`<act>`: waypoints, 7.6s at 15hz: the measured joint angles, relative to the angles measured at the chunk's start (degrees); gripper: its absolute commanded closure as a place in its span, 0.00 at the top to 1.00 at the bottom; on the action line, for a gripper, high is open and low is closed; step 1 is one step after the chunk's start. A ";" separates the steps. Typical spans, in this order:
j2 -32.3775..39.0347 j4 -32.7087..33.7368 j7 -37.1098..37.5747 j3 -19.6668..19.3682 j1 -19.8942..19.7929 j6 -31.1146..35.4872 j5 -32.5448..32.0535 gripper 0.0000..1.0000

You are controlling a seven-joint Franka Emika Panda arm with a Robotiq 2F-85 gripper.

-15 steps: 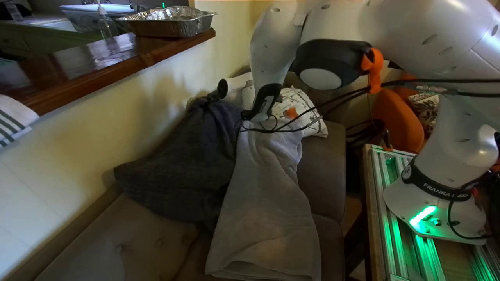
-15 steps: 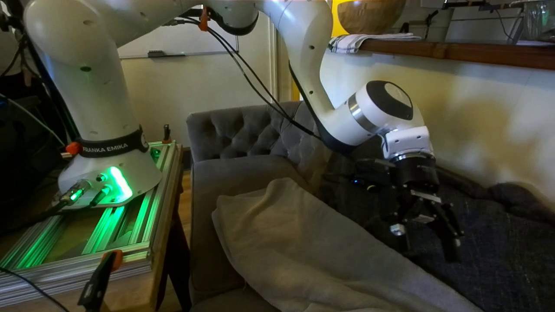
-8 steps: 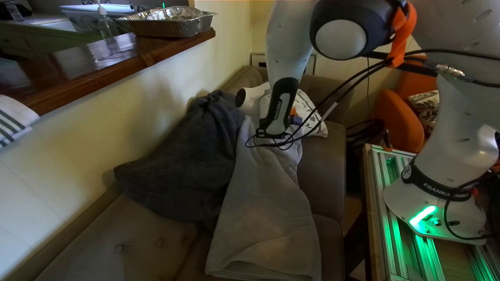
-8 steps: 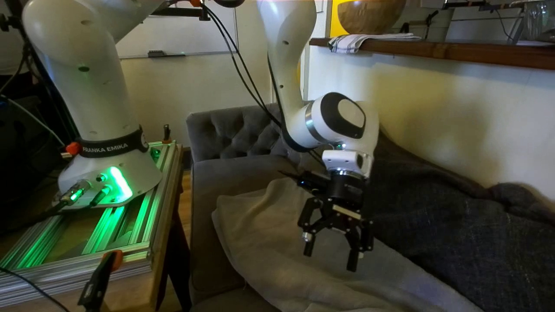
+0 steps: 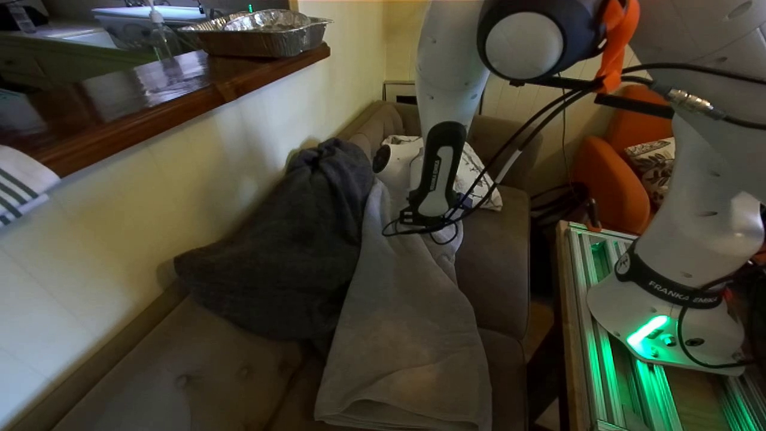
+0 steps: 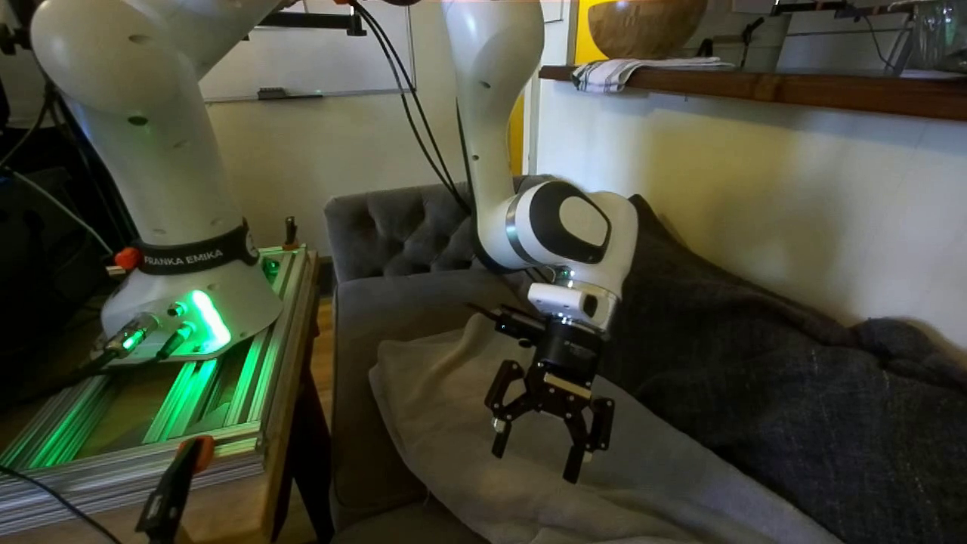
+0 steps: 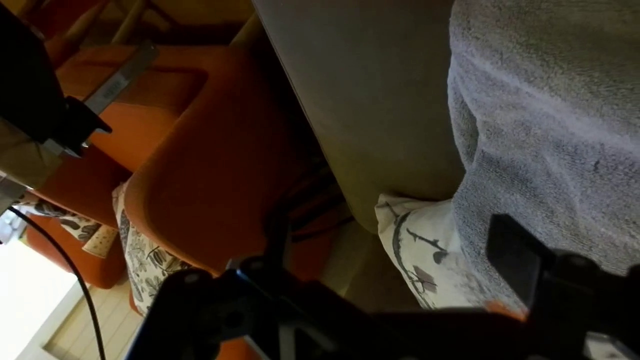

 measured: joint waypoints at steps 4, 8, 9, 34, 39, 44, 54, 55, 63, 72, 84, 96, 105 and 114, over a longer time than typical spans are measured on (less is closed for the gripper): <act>-0.80 0.16 -1.98 5.27 -3.96 2.62 2.65 1.00; -1.68 -0.24 -5.26 13.62 -9.50 5.15 8.26 1.00; -1.78 -0.60 -6.61 15.44 -10.93 5.98 10.03 1.00; 5.58 -6.34 -41.68 35.02 -40.61 38.24 31.58 1.00; 5.82 -6.34 -49.30 32.14 -37.13 38.33 34.34 1.00; 7.39 -6.36 -61.17 34.78 -41.02 42.62 34.34 1.00; 11.25 -5.22 -74.94 43.69 -56.17 43.41 36.09 1.00; 11.45 -5.14 -77.07 43.98 -56.36 44.36 36.09 1.00; 15.58 -4.95 -92.35 46.76 -62.02 54.97 32.06 0.74; 17.81 -4.87 -94.88 47.83 -66.13 57.32 26.13 0.20; 13.59 -10.85 -92.30 48.69 -65.71 61.06 28.53 0.05; -6.97 -23.99 -83.80 57.07 -65.35 56.63 30.52 0.05; -7.18 -19.70 -82.60 46.39 -53.27 41.90 37.55 0.05; 1.97 -13.80 -83.11 45.27 -53.89 48.78 40.20 0.77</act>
